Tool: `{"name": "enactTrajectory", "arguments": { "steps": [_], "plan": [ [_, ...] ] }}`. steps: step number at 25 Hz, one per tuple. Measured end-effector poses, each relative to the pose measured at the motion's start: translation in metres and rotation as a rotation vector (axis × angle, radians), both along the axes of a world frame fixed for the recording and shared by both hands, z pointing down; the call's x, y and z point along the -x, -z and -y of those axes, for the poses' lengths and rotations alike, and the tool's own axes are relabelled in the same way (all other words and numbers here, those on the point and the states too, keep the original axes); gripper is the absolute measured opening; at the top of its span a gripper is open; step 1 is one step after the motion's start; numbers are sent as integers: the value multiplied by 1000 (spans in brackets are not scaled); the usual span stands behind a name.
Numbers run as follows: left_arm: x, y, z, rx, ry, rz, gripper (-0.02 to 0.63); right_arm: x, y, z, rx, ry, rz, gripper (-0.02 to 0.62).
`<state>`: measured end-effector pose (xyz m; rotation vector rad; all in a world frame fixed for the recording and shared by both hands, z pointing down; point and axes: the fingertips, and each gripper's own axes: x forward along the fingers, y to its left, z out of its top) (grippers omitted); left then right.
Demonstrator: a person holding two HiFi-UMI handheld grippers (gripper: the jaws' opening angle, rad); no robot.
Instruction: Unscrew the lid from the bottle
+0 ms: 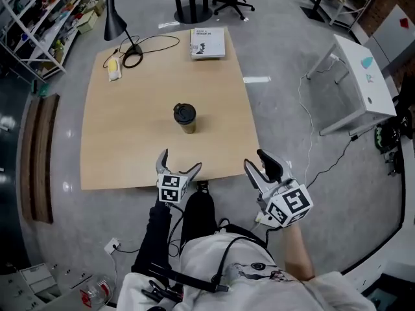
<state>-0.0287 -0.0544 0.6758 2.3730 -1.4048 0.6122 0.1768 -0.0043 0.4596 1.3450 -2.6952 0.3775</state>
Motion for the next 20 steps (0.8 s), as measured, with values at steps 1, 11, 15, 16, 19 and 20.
{"name": "enactTrajectory", "arguments": {
  "steps": [1, 11, 15, 16, 19, 20],
  "plan": [
    [-1, -12, 19, -14, -3, 18, 602, 1, -3, 13, 8, 0, -21, 190],
    [-24, -74, 165, -101, -56, 54, 598, 26, -29, 156, 151, -90, -147, 187],
    [-44, -68, 177, -158, -144, 117, 529, 32, -44, 176, 197, -71, -197, 184],
    [-48, -68, 179, -141, -168, 137, 496, 34, -48, 179, 208, -65, -204, 183],
    [-52, -71, 183, -64, -203, 132, 461, 42, -62, 189, 242, -30, -215, 179],
    [-51, -70, 183, -34, -197, 96, 450, 47, -65, 192, 248, -4, -214, 179]
  ]
}}
